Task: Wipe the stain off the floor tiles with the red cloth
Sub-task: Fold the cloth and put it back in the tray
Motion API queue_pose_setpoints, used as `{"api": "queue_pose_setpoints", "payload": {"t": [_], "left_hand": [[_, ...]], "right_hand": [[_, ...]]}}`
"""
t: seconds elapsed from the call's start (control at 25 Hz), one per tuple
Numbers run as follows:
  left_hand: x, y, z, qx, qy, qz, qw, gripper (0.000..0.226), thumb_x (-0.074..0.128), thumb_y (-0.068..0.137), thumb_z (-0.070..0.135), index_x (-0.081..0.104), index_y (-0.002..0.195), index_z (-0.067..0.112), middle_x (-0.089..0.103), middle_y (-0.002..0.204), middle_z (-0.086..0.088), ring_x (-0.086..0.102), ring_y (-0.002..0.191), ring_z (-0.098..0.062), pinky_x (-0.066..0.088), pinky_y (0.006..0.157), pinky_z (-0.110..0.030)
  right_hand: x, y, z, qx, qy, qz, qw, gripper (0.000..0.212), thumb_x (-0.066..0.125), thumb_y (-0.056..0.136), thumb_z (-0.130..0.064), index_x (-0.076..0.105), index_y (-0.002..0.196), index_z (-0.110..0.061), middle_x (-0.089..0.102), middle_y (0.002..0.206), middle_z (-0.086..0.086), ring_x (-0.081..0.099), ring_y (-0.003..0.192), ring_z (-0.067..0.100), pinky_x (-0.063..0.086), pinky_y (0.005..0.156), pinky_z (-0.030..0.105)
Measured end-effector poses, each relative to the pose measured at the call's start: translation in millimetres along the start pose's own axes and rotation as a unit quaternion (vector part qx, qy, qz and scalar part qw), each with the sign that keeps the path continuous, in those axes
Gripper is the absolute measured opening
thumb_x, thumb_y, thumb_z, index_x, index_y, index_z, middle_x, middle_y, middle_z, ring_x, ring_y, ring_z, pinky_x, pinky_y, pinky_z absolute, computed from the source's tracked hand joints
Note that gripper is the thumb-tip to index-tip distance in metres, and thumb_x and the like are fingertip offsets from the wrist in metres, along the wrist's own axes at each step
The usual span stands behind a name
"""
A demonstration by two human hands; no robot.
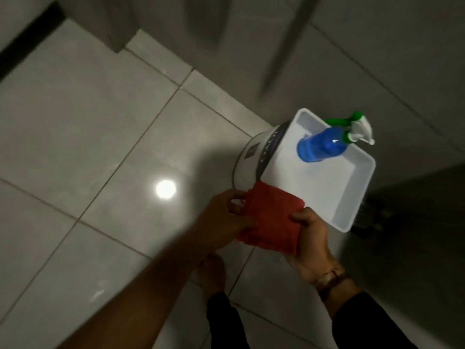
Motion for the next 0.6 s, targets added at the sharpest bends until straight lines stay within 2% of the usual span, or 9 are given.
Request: {"api": "queue_pose_setpoints", "payload": {"t": [0.04,0.08,0.12,0.2,0.28,0.36,0.4,0.52,0.6], "left_hand": [[17.2,12.5,18.2,0.013,0.023,0.004,1.0,0.057,0.082,0.081,0.004,0.069,0.134,0.02,0.075,0.084,0.001,0.073,0.07,-0.011,0.062,0.062,-0.025],[32.5,25.7,34.4,0.027,0.054,0.012,0.998,0.054,0.081,0.082,0.009,0.069,0.133,0.023,0.074,0.082,0.005,0.072,0.071,-0.009,0.062,0.064,-0.026],[50.3,39.9,50.6,0.041,0.102,0.021,0.994,0.053,0.079,0.083,0.015,0.067,0.134,0.026,0.072,0.083,0.009,0.071,0.073,-0.007,0.061,0.065,-0.026],[81.7,67.6,72.1,0.071,0.206,0.045,0.975,0.052,0.075,0.09,0.028,0.059,0.14,0.027,0.069,0.095,0.012,0.068,0.08,-0.007,0.058,0.07,-0.026],[107.5,93.6,83.0,0.098,0.303,0.082,0.944,0.041,0.066,0.1,0.038,0.053,0.137,0.024,0.067,0.109,0.006,0.065,0.088,-0.01,0.056,0.076,-0.028],[123.0,118.8,85.0,0.1,0.366,0.123,0.917,0.021,0.053,0.109,0.037,0.048,0.124,0.023,0.066,0.108,0.003,0.065,0.091,-0.014,0.045,0.069,-0.021],[127.8,130.2,82.8,0.096,0.404,0.134,0.9,0.018,0.049,0.11,0.032,0.047,0.125,0.022,0.067,0.107,0.0,0.069,0.097,-0.02,0.042,0.069,-0.021],[137.7,153.1,78.1,0.08,0.519,0.146,0.838,0.042,0.051,0.109,0.027,0.046,0.147,0.012,0.07,0.127,-0.014,0.071,0.117,-0.035,0.053,0.084,-0.04],[140.7,158.5,74.9,0.082,0.555,0.145,0.815,0.046,0.06,0.105,0.031,0.048,0.146,0.012,0.07,0.127,-0.013,0.072,0.117,-0.036,0.057,0.089,-0.045]], "right_hand": [[-14.6,2.8,-19.5,-0.02,0.003,0.031,0.999,0.047,0.049,0.078,-0.019,0.09,0.1,-0.021,0.087,0.111,0.018,0.083,0.101,0.044,0.066,0.087,0.07],[-30.2,9.2,-38.1,-0.045,-0.012,0.074,0.996,0.042,0.051,0.082,-0.013,0.089,0.096,-0.024,0.087,0.106,0.015,0.082,0.103,0.045,0.066,0.089,0.068],[-48.0,16.2,-58.6,-0.074,-0.038,0.123,0.989,0.038,0.053,0.088,-0.008,0.084,0.101,-0.025,0.086,0.109,0.014,0.078,0.112,0.047,0.064,0.097,0.068],[-79.2,35.0,-93.3,-0.12,-0.118,0.203,0.964,0.028,0.059,0.098,-0.006,0.072,0.117,-0.022,0.076,0.131,0.017,0.069,0.126,0.044,0.058,0.11,0.063],[-99.7,57.7,-111.3,-0.121,-0.17,0.223,0.952,0.033,0.066,0.101,-0.008,0.066,0.133,-0.018,0.07,0.144,0.017,0.069,0.121,0.035,0.058,0.112,0.058],[-115.4,81.5,-117.9,-0.105,-0.189,0.229,0.949,0.031,0.072,0.099,-0.008,0.064,0.128,-0.017,0.069,0.144,0.019,0.07,0.112,0.029,0.06,0.111,0.052],[-118.3,92.6,-118.2,-0.096,-0.201,0.225,0.948,0.03,0.075,0.098,-0.007,0.065,0.124,-0.017,0.069,0.142,0.021,0.07,0.112,0.031,0.06,0.109,0.05],[-125.3,119.3,-114.2,-0.079,-0.271,0.23,0.931,0.033,0.085,0.091,-0.01,0.071,0.12,-0.012,0.074,0.136,0.02,0.072,0.118,0.035,0.062,0.108,0.049],[-132.0,127.7,-114.5,-0.093,-0.342,0.265,0.897,0.031,0.095,0.081,-0.022,0.072,0.103,-0.019,0.078,0.119,0.01,0.073,0.111,0.03,0.063,0.101,0.039]]}}
Point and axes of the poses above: each hand's wrist, its own y-axis towards the middle knuckle, its own x-axis out of the palm, z = x × y, the point moved 6 cm from there along y, towards the middle knuckle
